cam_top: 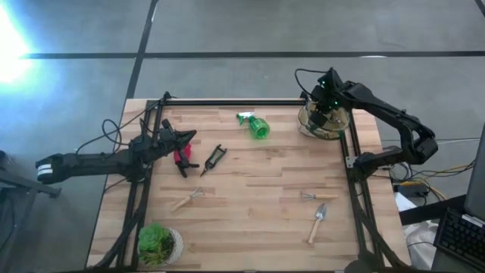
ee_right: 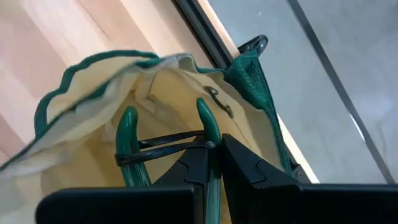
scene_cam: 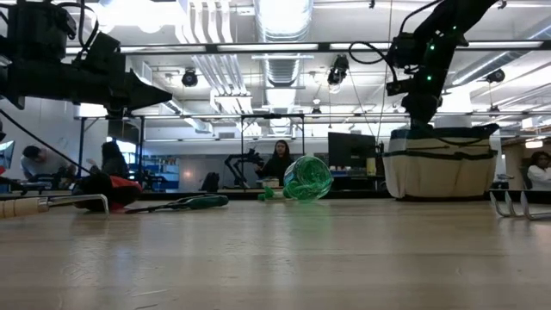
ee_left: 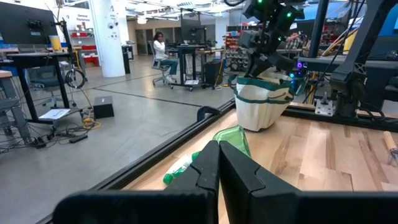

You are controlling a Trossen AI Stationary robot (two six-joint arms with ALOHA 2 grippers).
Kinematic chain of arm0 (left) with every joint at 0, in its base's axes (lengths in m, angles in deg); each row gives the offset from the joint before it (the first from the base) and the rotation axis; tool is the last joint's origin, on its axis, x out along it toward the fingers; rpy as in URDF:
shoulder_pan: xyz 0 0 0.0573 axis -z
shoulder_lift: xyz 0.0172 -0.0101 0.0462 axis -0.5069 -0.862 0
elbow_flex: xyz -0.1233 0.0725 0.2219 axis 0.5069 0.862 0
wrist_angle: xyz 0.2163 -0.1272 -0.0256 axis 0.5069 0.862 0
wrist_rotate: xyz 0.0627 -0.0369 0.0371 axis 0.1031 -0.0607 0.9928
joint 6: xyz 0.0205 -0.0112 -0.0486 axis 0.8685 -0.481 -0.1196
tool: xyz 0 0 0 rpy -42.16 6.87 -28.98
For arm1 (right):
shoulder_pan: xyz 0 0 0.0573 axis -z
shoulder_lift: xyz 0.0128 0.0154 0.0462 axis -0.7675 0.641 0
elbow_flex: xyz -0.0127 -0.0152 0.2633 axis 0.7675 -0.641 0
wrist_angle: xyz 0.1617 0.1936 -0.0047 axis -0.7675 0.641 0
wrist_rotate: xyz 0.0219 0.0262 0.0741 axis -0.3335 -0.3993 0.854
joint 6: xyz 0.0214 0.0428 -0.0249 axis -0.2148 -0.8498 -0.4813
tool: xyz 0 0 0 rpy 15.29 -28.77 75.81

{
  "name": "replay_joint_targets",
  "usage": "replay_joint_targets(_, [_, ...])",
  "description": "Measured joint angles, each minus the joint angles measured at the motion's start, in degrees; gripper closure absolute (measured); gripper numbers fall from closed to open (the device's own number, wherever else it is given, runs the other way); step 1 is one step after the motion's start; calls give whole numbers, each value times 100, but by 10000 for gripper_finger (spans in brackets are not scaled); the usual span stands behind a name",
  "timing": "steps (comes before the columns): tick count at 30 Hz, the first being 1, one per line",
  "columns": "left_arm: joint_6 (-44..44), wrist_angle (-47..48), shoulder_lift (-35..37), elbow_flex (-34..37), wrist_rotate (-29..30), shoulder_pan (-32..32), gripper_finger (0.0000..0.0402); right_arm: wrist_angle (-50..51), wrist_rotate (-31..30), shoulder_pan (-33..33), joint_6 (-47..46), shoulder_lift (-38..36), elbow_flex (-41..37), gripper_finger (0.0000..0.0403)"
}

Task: Pick & Place Garden tools in Gardening bag
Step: Put the right shear scissors into the gardening bag

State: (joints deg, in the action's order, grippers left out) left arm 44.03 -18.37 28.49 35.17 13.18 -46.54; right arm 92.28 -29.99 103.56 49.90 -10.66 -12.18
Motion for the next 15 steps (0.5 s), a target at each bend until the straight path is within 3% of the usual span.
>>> replay_joint_targets(15, [-1,6,1,0,0,-2,387,-13,14,-4,-12,572,-44,385])
